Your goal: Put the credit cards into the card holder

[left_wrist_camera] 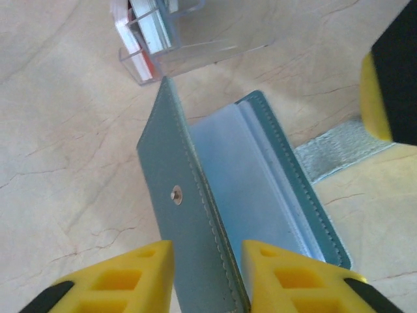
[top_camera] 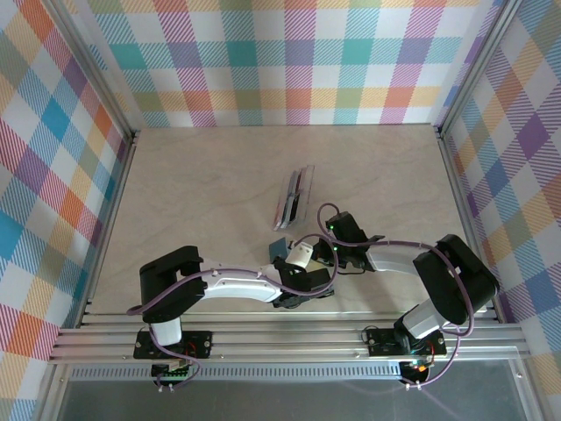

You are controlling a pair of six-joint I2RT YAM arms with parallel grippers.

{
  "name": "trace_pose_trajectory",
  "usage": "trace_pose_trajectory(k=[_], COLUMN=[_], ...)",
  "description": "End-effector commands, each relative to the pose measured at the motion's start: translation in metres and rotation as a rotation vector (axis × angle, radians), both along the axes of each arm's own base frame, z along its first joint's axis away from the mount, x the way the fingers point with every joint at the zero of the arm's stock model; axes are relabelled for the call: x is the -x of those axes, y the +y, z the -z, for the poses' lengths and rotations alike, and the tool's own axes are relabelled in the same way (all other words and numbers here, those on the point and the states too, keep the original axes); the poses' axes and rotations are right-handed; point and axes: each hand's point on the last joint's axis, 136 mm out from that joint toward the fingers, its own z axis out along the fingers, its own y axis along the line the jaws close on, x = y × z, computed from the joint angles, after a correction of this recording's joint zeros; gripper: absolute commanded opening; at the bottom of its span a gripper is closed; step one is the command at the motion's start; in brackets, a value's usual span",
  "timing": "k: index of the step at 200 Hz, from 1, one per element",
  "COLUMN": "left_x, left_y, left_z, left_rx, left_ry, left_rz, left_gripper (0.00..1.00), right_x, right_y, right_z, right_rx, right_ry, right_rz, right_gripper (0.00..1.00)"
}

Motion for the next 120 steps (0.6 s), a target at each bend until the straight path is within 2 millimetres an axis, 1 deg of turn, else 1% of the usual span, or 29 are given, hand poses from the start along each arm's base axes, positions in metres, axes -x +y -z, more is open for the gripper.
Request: trace_pose_trajectory(k=[1,26,50,66,95,110,120], left_x=[0.001,0.001,0.0,-0.001,0.001,0.003,0.005], left_y=[0.018,0.026,0.034,0.038,0.044,0.047,0.045], left_z=[-0.01,-0.011,-0.013,-0.012,-0.003,0.005,0.011], left_rx=[-0.039,-0.029,-0.022,-0.009,0.051,0.125,0.209], left_ry=[-0.032,-0.027,-0.027,-0.02,0.035,0.085,0.126], left_rz=[-0.043,-0.069,-0.092,-0.105,-0.127,-0.139,-0.132], left_gripper=[0.28,0.21,0.08,0.0,0.0,0.0,0.0], right_x=[0.016,0.015,0.016,0.016,0.014,0.014,0.014], right_y=[-0.024,-0.023,-0.025,-0.026,-0.029,-0.03,-0.03], right_z=[0.024,0.023,0.023,0.021,0.015,0.01,0.006], right_rx=[0.1,0.098,0.105,0.107,0.112,0.109,0.103], right_ry=[0.068,0.064,0.062,0.057,0.036,0.02,0.006], right_rz=[0.022,0.021,0.023,0.026,0.037,0.04,0.039], right_gripper=[0.01,0.01,0.01,0.0,0.0,0.0,0.0])
